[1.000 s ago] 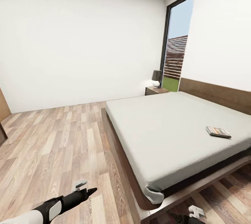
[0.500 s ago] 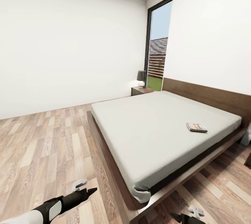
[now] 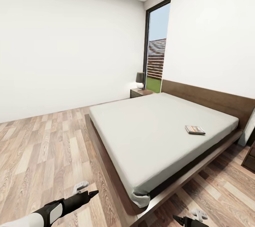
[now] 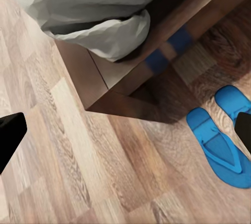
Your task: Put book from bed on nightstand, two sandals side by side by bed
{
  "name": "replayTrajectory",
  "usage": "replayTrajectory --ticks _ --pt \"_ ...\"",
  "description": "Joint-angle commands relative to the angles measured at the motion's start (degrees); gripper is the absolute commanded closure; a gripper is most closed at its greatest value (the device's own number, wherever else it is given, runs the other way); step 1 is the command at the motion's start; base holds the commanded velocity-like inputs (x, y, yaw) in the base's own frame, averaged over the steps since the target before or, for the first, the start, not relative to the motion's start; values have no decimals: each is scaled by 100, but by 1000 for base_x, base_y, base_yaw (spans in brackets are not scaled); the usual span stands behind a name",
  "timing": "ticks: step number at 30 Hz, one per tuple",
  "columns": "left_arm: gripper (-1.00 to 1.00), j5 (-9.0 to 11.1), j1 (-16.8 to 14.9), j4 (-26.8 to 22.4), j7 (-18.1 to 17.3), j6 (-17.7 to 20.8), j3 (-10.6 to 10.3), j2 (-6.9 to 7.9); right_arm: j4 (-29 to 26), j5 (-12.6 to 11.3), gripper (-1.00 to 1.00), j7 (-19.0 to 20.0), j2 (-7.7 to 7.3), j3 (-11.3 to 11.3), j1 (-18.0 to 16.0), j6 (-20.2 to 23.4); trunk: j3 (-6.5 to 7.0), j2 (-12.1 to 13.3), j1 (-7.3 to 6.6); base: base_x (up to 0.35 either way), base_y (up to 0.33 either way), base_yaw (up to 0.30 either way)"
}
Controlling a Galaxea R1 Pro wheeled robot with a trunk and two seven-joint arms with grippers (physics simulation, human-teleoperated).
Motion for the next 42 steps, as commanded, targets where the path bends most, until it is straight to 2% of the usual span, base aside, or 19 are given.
replayTrajectory --ticks 1,42 --pt "-100 60 -2 -7 -18 53 -43 2 21 -58 -100 30 0 50 -9 -11 12 38 -23 0 0 -3" --pt "-100 60 -2 -8 -15 53 -47 2 30 -62 -100 45 -1 48 -9 -11 748 1683 -923 0 0 0"
